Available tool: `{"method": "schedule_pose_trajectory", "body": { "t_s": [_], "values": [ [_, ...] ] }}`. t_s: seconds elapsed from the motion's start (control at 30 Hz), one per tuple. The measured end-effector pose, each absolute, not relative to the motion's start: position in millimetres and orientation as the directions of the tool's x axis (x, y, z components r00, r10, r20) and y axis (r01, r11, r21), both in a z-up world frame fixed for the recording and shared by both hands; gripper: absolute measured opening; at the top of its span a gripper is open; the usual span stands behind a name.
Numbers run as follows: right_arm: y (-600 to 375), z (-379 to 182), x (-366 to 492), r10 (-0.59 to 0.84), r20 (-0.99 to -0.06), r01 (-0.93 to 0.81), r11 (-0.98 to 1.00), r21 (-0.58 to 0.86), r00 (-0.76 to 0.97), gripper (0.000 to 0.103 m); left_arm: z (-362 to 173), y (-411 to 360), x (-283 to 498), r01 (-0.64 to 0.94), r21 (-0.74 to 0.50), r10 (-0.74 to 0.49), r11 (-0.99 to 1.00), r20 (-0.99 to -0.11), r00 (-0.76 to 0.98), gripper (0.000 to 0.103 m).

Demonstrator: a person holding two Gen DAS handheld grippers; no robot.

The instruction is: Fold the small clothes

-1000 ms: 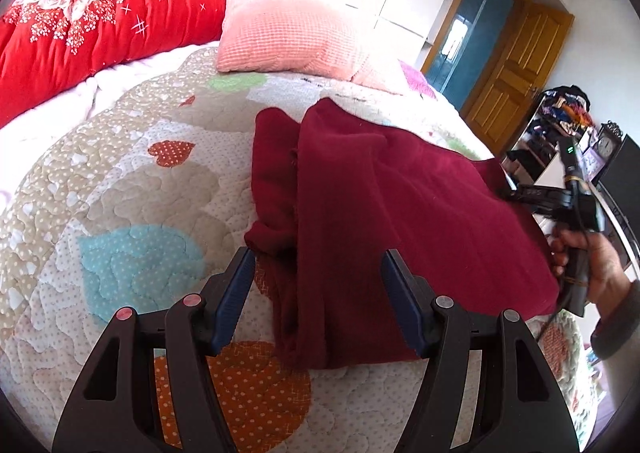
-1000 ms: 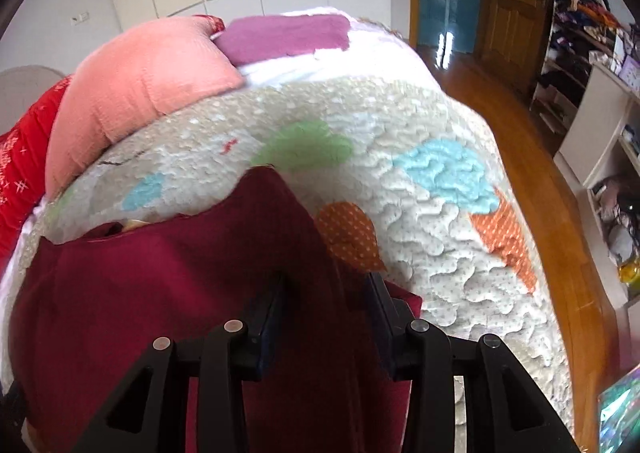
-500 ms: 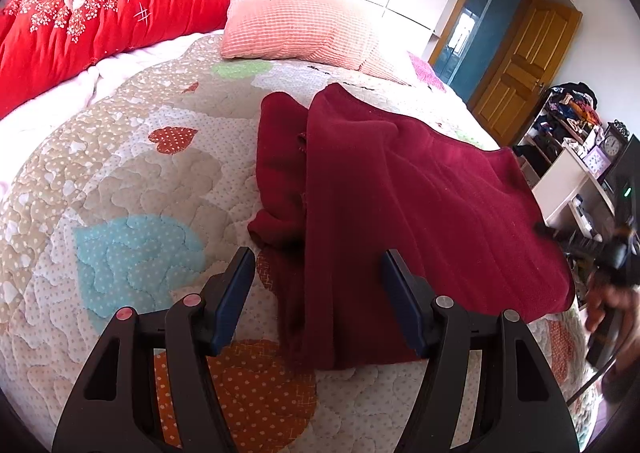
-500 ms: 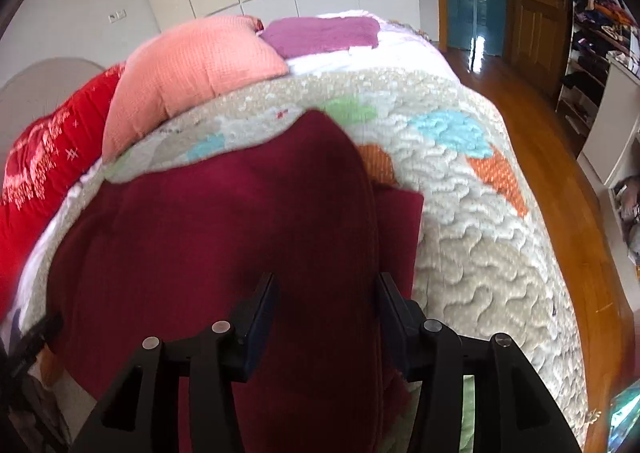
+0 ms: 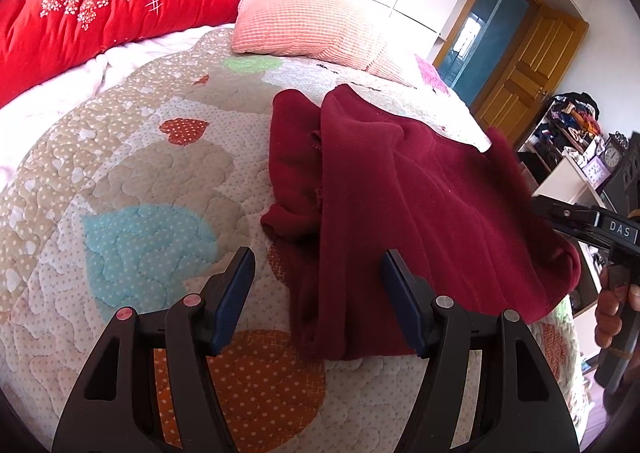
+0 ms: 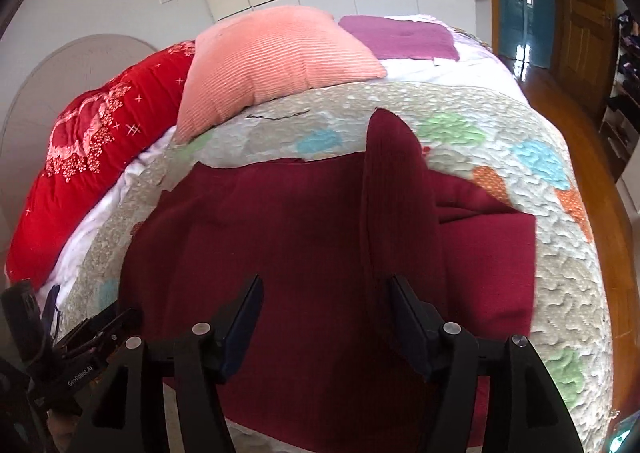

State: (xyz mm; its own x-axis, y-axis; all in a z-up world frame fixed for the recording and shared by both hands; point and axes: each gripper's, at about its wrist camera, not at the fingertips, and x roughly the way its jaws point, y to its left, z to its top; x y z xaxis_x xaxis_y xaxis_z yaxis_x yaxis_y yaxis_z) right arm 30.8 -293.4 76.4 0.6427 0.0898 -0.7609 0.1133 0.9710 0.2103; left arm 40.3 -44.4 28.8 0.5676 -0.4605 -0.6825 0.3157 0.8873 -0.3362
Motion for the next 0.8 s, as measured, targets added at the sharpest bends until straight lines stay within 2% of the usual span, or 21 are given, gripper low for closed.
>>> {"method": "schedule_pose_trajectory", "body": {
  "t_s": [0.1,0.27,0.4,0.6,0.63,0.67,0.8],
  "values": [
    [-273,84,37,0.053,-0.746,0.095,0.983,0.155,0.664,0.062,27,-43,42,0.309,-0.349,-0.466,0.885,-0.686,0.559,0.066],
    [-302,84,40,-0.160,-0.754,0.214,0.977,-0.027,0.637,0.062,27,-46,40,0.315,-0.342,-0.465,0.885,-0.688,0.558,0.066],
    [-338,77,19,-0.124,-0.767,0.255,0.965,0.054,0.630,0.062,26,-48,40,0.317,-0.339,-0.463,0.886,-0.689,0.557,0.066],
    [-358,54,21,-0.203,-0.775,0.297,0.955,-0.020,0.599,0.062,24,-49,41,0.315,-0.335,-0.459,0.888,-0.693,0.556,0.066],
    [-365,45,25,-0.229,-0.786,0.321,0.946,-0.041,0.575,0.059,23,-49,41,0.315,-0.336,-0.459,0.888,-0.694,0.555,0.066],
    [-372,36,26,-0.245,-0.802,0.344,0.937,-0.052,0.544,0.048,23,-49,42,0.314,-0.338,-0.460,0.887,-0.694,0.554,0.066],
    [-383,41,20,-0.180,-0.815,0.361,0.932,0.038,0.551,0.047,22,-49,43,0.312,-0.340,-0.461,0.887,-0.696,0.551,0.066]
  ]
}}
